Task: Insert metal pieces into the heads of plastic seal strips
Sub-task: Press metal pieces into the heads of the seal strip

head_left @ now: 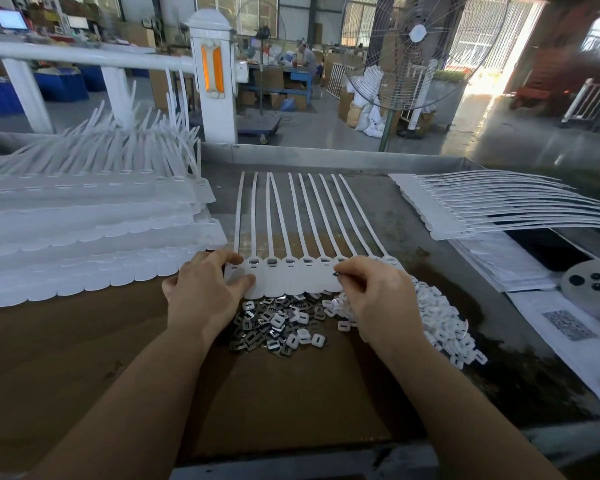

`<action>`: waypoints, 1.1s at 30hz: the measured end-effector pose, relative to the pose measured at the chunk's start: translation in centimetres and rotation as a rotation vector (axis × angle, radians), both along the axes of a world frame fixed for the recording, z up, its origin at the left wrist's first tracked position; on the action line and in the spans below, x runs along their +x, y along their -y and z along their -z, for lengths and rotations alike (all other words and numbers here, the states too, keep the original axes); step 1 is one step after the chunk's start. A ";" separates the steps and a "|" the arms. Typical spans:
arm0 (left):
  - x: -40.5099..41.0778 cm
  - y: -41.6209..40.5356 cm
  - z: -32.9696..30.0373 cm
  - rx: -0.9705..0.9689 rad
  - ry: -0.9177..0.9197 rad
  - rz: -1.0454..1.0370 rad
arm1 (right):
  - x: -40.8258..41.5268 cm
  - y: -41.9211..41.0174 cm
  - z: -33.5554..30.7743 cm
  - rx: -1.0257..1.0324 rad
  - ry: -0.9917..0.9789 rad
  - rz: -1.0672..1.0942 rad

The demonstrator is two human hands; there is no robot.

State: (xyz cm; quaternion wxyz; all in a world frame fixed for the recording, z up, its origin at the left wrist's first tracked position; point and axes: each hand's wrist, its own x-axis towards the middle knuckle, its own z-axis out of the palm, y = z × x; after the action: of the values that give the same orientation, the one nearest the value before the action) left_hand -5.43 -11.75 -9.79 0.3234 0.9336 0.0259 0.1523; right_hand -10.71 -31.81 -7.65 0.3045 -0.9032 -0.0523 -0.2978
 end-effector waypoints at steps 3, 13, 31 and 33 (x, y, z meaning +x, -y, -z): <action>0.0 -0.1 0.0 0.003 0.000 0.000 | 1.1 1.0 -1.0 -0.049 -0.101 0.083; 0.0 0.0 0.1 0.019 -0.004 0.002 | 5.5 5.4 -1.6 -0.345 -0.365 0.303; 0.1 0.1 0.1 0.007 -0.012 0.002 | 5.7 5.1 -1.5 -0.625 -0.431 0.288; 0.1 0.1 0.1 0.010 -0.015 0.001 | 5.5 5.2 -1.6 -0.647 -0.425 0.283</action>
State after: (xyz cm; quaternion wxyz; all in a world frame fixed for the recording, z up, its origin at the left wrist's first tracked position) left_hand -5.32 -11.80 -9.85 0.3186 0.9363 0.0268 0.1453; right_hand -5.23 -36.99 -6.09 -0.0354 -0.9921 0.0457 -0.1116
